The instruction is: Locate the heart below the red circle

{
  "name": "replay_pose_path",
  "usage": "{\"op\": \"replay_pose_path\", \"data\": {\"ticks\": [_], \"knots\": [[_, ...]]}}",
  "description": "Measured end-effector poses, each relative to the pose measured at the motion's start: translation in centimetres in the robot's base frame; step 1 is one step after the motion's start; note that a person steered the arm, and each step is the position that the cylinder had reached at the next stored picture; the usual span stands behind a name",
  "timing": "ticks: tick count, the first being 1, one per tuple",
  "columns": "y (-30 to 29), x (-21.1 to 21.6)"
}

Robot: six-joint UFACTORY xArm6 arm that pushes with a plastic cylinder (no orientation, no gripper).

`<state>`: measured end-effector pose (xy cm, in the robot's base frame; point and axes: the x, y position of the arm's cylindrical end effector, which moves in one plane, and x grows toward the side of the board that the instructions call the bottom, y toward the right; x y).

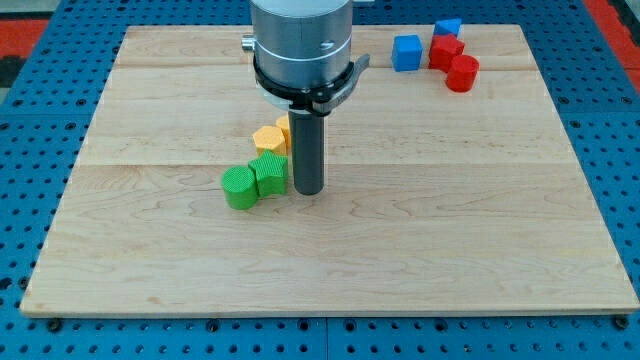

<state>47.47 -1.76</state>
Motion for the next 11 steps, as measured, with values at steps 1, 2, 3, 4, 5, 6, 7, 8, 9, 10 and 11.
{"op": "replay_pose_path", "data": {"ticks": [1,2,3,4,5,6,7,8,9,10,11], "knots": [[0.0,-1.6],[0.0,-3.5],[1.2,-3.8],[1.2,-4.0],[2.1,-8.7],[-0.1,-13.2],[-7.4,-14.6],[-5.3,-7.9],[7.4,-7.8],[17.7,-8.3],[13.6,-8.3]]}}
